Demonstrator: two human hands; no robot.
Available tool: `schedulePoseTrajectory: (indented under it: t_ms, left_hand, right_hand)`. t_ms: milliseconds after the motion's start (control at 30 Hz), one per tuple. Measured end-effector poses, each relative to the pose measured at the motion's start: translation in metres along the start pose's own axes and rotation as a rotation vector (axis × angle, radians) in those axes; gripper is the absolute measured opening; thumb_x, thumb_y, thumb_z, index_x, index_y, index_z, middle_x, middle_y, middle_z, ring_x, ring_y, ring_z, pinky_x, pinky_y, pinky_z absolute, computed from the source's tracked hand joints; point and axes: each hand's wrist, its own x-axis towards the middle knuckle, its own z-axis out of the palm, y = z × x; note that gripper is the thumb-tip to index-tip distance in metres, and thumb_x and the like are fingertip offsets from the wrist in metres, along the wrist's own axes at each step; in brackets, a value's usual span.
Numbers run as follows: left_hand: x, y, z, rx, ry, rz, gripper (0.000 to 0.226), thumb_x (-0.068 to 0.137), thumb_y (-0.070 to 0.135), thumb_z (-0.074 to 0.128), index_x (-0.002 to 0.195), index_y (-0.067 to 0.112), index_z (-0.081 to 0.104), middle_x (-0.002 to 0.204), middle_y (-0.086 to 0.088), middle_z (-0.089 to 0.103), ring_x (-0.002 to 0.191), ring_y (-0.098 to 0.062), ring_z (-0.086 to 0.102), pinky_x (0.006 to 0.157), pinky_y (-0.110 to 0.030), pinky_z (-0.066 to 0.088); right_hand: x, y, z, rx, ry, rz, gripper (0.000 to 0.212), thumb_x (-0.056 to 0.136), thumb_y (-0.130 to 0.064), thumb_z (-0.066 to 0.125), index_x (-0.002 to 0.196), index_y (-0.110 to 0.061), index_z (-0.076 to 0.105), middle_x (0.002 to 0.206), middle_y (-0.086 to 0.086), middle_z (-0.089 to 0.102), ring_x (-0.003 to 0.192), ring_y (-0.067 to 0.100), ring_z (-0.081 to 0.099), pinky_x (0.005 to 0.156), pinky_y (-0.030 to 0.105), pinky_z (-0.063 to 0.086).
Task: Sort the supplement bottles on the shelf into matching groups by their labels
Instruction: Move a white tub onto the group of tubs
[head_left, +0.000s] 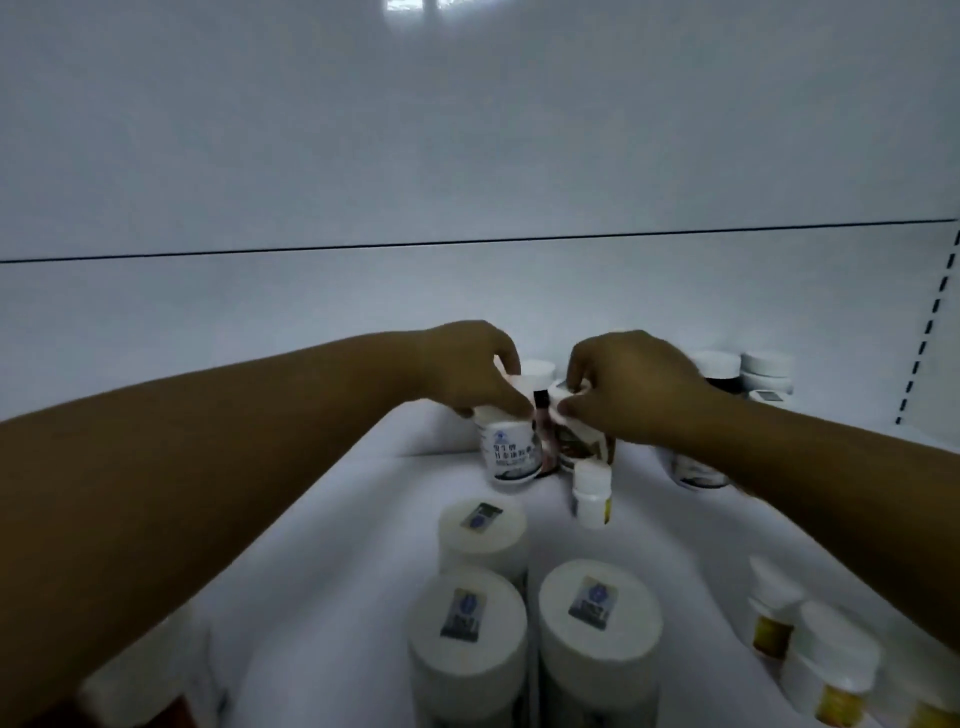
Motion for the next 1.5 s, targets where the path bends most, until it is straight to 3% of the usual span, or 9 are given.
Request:
schedulePoseTrajectory:
  t_ms: [133,267,367,533,833,1167,1233,1367,1500]
  left_hand:
    - [-0.051,-0.02,-0.05,-0.088,0.132,-0.039,0.034,0.071,0.035,0.076,0.099,0.018,0.063,0.096,0.0,0.065,0.078,-0.012,0.067,0.058,-0.022,0.059]
    - [-0.104,-0.046,-0.073,-0.071,0.202,-0.116,0.036,0.071,0.034,0.076,0.099,0.016,0.067,0.093,-0.003,0.07,0.079,-0.015,0.069,0.066,-0.028,0.061]
    - [-0.133,-0.059,-0.08,-0.076,0.224,-0.14,0.036,0.071,0.036,0.075,0.101,0.017,0.068,0.093,-0.003,0.071,0.085,-0.017,0.07,0.07,-0.03,0.062]
    - [-0.162,-0.069,-0.083,-0.076,0.243,-0.175,0.035,0.073,0.035,0.074,0.104,0.02,0.068,0.097,0.0,0.071,0.087,-0.014,0.069,0.071,-0.027,0.061]
    - [-0.197,-0.093,-0.09,-0.274,0.7,-0.183,0.042,0.076,0.029,0.07,0.118,0.022,0.065,0.111,0.003,0.064,0.085,-0.006,0.06,0.063,-0.023,0.05]
    - [-0.2,-0.105,-0.085,-0.33,0.641,-0.174,0.042,0.077,0.03,0.071,0.117,0.022,0.064,0.109,0.004,0.064,0.086,-0.005,0.06,0.065,-0.022,0.05]
    - [-0.195,-0.098,-0.083,-0.351,0.618,-0.171,0.042,0.076,0.03,0.072,0.117,0.022,0.064,0.102,0.009,0.064,0.084,-0.005,0.061,0.064,-0.021,0.054]
    - [-0.176,-0.068,-0.079,-0.42,0.522,-0.123,0.051,0.069,0.03,0.079,0.117,0.024,0.061,0.101,0.005,0.067,0.085,-0.009,0.066,0.062,-0.02,0.054]
    - [-0.153,-0.02,-0.058,-0.499,0.385,0.006,0.071,0.038,0.048,0.079,0.105,0.032,0.062,0.088,0.009,0.075,0.079,-0.008,0.072,0.064,-0.024,0.058]
  right_hand:
    - [0.013,-0.016,-0.048,0.189,0.113,0.022,0.023,0.067,-0.043,0.07,0.081,-0.027,0.061,0.082,-0.006,0.064,0.074,0.015,0.057,0.06,0.028,0.038]
    - [0.01,-0.061,-0.071,0.596,-0.139,-0.064,0.039,0.053,-0.044,0.079,0.086,-0.03,0.063,0.08,-0.004,0.068,0.066,0.013,0.068,0.059,0.027,0.052]
    - [0.008,-0.094,-0.07,0.742,-0.316,-0.145,0.052,0.047,-0.049,0.068,0.095,-0.029,0.065,0.081,-0.005,0.074,0.074,0.008,0.07,0.062,0.02,0.054]
    - [0.009,-0.129,-0.061,0.709,-0.386,-0.201,0.014,0.075,-0.03,0.07,0.087,-0.026,0.072,0.081,-0.014,0.074,0.073,0.0,0.067,0.06,0.015,0.054]
    - [0.008,-0.195,-0.016,0.621,-0.568,-0.214,0.023,0.071,-0.025,0.076,0.092,-0.019,0.071,0.088,-0.007,0.068,0.078,0.011,0.065,0.055,0.017,0.054]
    - [-0.008,-0.226,0.015,0.531,-0.76,-0.238,0.037,0.074,-0.028,0.075,0.107,-0.013,0.067,0.096,0.0,0.068,0.08,0.014,0.067,0.072,0.025,0.058]
    - [-0.006,-0.215,0.002,0.504,-0.723,-0.22,0.053,0.074,-0.036,0.074,0.12,-0.014,0.06,0.102,-0.001,0.067,0.079,0.013,0.067,0.073,0.024,0.057]
    - [-0.002,-0.17,-0.042,0.454,-0.297,-0.171,0.08,0.067,-0.054,0.071,0.135,-0.026,0.041,0.111,-0.008,0.064,0.091,0.008,0.063,0.083,0.028,0.05]
    - [-0.021,-0.122,-0.074,0.525,-0.165,-0.212,0.079,0.069,-0.048,0.069,0.137,-0.04,0.031,0.112,-0.015,0.057,0.092,0.001,0.063,0.074,0.019,0.05]
